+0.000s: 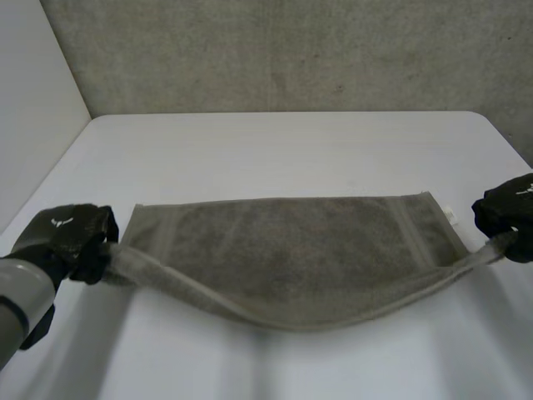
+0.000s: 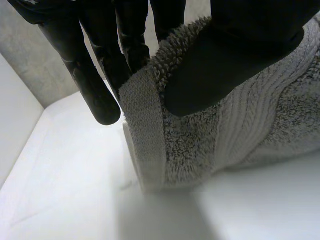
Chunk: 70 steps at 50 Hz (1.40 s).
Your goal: Fold the towel.
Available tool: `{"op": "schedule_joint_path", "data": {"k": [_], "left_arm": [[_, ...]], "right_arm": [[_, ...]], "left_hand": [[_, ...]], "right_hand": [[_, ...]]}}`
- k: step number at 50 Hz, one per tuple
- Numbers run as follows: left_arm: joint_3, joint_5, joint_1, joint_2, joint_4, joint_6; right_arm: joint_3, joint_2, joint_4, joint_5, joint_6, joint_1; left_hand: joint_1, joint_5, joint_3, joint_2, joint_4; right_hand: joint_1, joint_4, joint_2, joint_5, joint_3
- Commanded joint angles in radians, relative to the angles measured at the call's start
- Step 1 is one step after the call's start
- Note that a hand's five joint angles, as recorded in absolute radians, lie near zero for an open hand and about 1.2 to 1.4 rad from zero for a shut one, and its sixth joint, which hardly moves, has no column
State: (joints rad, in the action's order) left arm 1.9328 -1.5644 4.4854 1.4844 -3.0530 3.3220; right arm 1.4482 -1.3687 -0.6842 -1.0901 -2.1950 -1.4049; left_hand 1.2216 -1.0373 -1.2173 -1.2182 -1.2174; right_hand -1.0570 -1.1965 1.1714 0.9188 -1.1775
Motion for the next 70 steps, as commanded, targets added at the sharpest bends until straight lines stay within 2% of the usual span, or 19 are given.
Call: {"op": "schedule_joint_path", "data": {"k": [1, 2, 4, 5, 7, 12, 18, 23, 29, 44, 46, 47, 48, 50, 52, 54, 56, 61, 70], "left_arm": [[-0.130, 0.000, -0.002, 0.256, -0.174, 0.002], [-0.130, 0.000, -0.002, 0.257, -0.174, 0.002], [-0.199, -0.003, -0.008, 0.356, -0.217, 0.002], [-0.199, -0.003, -0.008, 0.356, -0.217, 0.002], [-0.235, -0.003, -0.009, 0.405, -0.237, 0.002], [-0.354, -0.005, -0.009, 0.559, -0.326, -0.001], [-0.420, -0.009, -0.012, 0.631, -0.385, -0.002], [-0.482, -0.013, -0.015, 0.703, -0.441, -0.001], [-0.500, -0.016, -0.015, 0.737, -0.452, -0.001], [-0.500, -0.014, -0.015, 0.761, -0.457, -0.001], [-0.502, -0.014, -0.017, 0.760, -0.463, -0.001], [-0.500, -0.013, -0.017, 0.760, -0.475, -0.001], [-0.500, -0.013, -0.017, 0.760, -0.475, -0.001], [-0.499, -0.019, -0.017, 0.754, -0.501, -0.001], [-0.499, -0.017, -0.017, 0.748, -0.513, -0.002], [-0.497, -0.017, -0.018, 0.735, -0.520, -0.004], [-0.489, -0.017, -0.023, 0.691, -0.524, -0.006], [-0.460, -0.020, -0.022, 0.613, -0.524, -0.010], [-0.348, -0.020, -0.009, 0.468, -0.520, -0.016]], "right_arm": [[-0.164, 0.241, 0.172, -0.053, -0.198, -0.090], [-0.164, 0.241, 0.172, -0.053, -0.198, -0.091], [-0.241, 0.339, 0.241, -0.117, -0.248, -0.147], [-0.241, 0.339, 0.241, -0.117, -0.249, -0.148], [-0.299, 0.419, 0.319, -0.181, -0.272, -0.189], [-0.359, 0.511, 0.434, -0.244, -0.295, -0.223], [-0.414, 0.586, 0.572, -0.278, -0.354, -0.255], [-0.454, 0.640, 0.615, -0.315, -0.353, -0.263], [-0.508, 0.701, 0.615, -0.335, -0.348, -0.279], [-0.516, 0.718, 0.618, -0.327, -0.347, -0.282], [-0.519, 0.718, 0.626, -0.332, -0.350, -0.281], [-0.528, 0.718, 0.643, -0.343, -0.357, -0.282], [-0.534, 0.715, 0.672, -0.359, -0.362, -0.284], [-0.536, 0.708, 0.704, -0.382, -0.373, -0.287], [-0.536, 0.695, 0.742, -0.405, -0.391, -0.296], [-0.532, 0.666, 0.778, -0.426, -0.419, -0.298], [-0.510, 0.591, 0.828, -0.444, -0.486, -0.296], [-0.451, 0.479, 0.858, -0.438, -0.555, -0.292], [-0.325, 0.313, 0.842, -0.403, -0.557, -0.289]], "left_hand": [[0.175, -0.184, -0.179, -0.178, -0.179], [0.175, -0.184, -0.179, -0.178, -0.179], [0.175, -0.184, -0.179, -0.178, -0.179], [0.175, -0.184, -0.179, -0.178, -0.179], [0.175, -0.184, -0.179, -0.178, -0.179], [0.175, -0.184, -0.179, -0.178, -0.179], [0.175, -0.184, -0.179, -0.178, -0.179], [0.175, -0.184, -0.179, -0.178, -0.179], [0.175, -0.184, -0.179, -0.178, -0.179], [0.175, -0.184, -0.179, -0.178, -0.179], [0.175, -0.184, -0.179, -0.178, -0.179], [0.024, -0.034, -0.028, -0.027, -0.028], [0.022, -0.032, -0.027, -0.026, -0.027], [-1.047, 1.037, 1.043, 1.044, 1.043], [-0.992, 0.982, 0.987, 0.988, 0.987], [-1.037, 1.028, 1.033, 1.034, 1.033], [-1.037, 1.028, 1.033, 1.034, 1.033], [-1.040, 1.031, 1.036, 1.037, 1.036], [-1.040, 1.031, 1.036, 1.037, 1.036]], "right_hand": [[-0.339, -0.200, 0.225, 0.303, -0.219], [-0.339, -0.200, 0.225, 0.303, -0.219], [-0.339, -0.200, 0.225, 0.303, -0.219], [-0.339, -0.200, 0.225, 0.303, -0.219], [-0.339, -0.200, 0.225, 0.303, -0.219], [-0.339, -0.200, 0.225, 0.303, -0.219], [-0.339, -0.200, 0.225, 0.303, -0.219], [-0.339, -0.200, 0.225, 0.303, -0.219], [-0.339, -0.200, 0.225, 0.303, -0.219], [-0.339, -0.200, 0.225, 0.303, -0.219], [-0.267, -0.127, 0.153, 0.231, -0.146], [0.553, 0.692, -0.667, -0.589, 0.673], [0.882, 1.022, -0.997, -0.919, 1.003], [0.882, 1.022, -0.997, -0.919, 1.003], [0.882, 1.022, -0.997, -0.919, 1.003], [0.882, 1.022, -0.997, -0.919, 1.003], [0.882, 1.022, -0.997, -0.919, 1.003], [0.882, 1.022, -0.997, -0.919, 1.003], [0.882, 1.022, -0.997, -0.919, 1.003]]}}
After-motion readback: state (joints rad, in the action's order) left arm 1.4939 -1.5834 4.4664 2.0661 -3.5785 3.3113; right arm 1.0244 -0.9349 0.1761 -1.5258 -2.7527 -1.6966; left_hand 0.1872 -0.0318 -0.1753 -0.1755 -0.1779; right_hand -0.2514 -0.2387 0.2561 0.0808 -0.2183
